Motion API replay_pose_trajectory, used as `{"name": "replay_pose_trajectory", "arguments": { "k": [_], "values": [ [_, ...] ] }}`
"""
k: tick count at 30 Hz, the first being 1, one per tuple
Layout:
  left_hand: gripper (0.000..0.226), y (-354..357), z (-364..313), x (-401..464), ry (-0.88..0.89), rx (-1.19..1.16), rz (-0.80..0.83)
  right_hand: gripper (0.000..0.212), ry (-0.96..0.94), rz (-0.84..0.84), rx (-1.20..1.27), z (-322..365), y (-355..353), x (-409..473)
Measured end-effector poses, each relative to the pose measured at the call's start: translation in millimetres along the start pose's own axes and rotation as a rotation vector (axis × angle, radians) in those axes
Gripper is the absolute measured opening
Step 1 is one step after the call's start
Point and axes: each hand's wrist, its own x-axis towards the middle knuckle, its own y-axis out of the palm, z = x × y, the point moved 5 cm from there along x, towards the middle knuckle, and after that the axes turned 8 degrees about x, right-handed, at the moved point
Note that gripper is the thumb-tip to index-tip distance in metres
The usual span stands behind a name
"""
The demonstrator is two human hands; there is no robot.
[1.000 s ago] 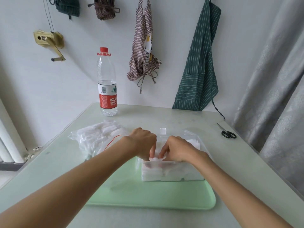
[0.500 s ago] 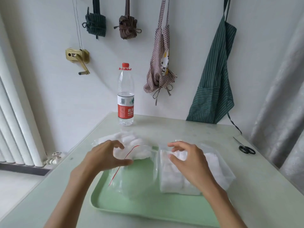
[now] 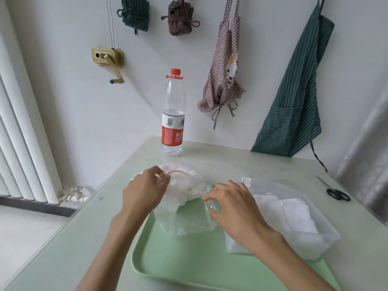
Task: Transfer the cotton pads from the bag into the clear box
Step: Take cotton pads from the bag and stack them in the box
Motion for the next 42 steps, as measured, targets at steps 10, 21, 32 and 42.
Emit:
{"name": "replay_pose_trajectory", "arguments": {
  "k": [10,21,32,42],
  "values": [
    [0.032,-5,-19,-12,0.169,0.249,0.156,0.021,0.158,-0.041,0.021,-7,-13,11],
    [0.078,-15,0,-1,0.277,0.018,0.116,0.018,0.004,-0.072,0.024,-3,-15,-8],
    [0.035,5,11,4,0.079,0.106,-0.085,0.036,-0.22,0.256,-0.601,20,37,35],
    [0.036,1,10,2,0.044,0.133,-0.077,0.018,-0.227,0.249,-0.458,33,33,36]
  ]
}}
